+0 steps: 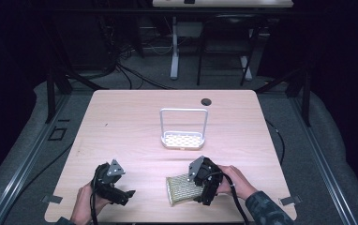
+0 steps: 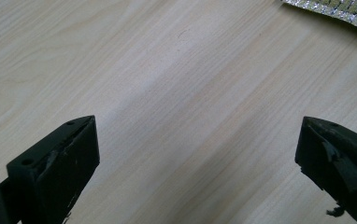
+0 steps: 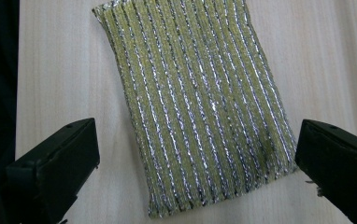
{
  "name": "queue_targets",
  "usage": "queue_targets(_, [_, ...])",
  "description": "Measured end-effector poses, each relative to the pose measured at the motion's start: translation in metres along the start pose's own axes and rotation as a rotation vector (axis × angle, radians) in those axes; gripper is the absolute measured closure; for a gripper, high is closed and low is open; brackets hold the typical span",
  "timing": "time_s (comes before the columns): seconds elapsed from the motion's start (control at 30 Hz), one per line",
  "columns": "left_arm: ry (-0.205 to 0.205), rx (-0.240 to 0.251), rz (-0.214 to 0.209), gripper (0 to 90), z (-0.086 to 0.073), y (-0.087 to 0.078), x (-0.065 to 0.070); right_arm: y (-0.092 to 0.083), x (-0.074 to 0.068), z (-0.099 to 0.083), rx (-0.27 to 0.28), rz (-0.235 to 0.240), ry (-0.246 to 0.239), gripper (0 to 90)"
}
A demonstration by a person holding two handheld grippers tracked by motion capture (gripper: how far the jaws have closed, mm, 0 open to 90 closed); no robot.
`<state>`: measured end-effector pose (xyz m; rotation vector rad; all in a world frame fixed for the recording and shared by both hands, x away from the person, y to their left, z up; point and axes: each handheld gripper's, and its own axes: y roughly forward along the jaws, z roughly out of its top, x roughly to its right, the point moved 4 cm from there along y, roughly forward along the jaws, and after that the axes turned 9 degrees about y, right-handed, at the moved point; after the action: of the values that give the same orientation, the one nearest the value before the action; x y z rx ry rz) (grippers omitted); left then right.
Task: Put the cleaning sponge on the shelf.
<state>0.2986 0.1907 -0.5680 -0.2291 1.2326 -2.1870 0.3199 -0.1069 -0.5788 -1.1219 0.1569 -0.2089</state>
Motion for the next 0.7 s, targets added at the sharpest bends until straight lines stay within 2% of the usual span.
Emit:
queue_targets(0.3, [-0.007,0.001,-0.009,0.0,0.000,0.000,0.000,0.013,0.004,0.006,-0.033,0.024,-0.016,0.0])
queue_targets(0.7, [-0.008,0.000,-0.013,0.0,-0.001,0.000,0.000,0.018,0.006,0.004,-0.044,0.001,-0.012,1.3])
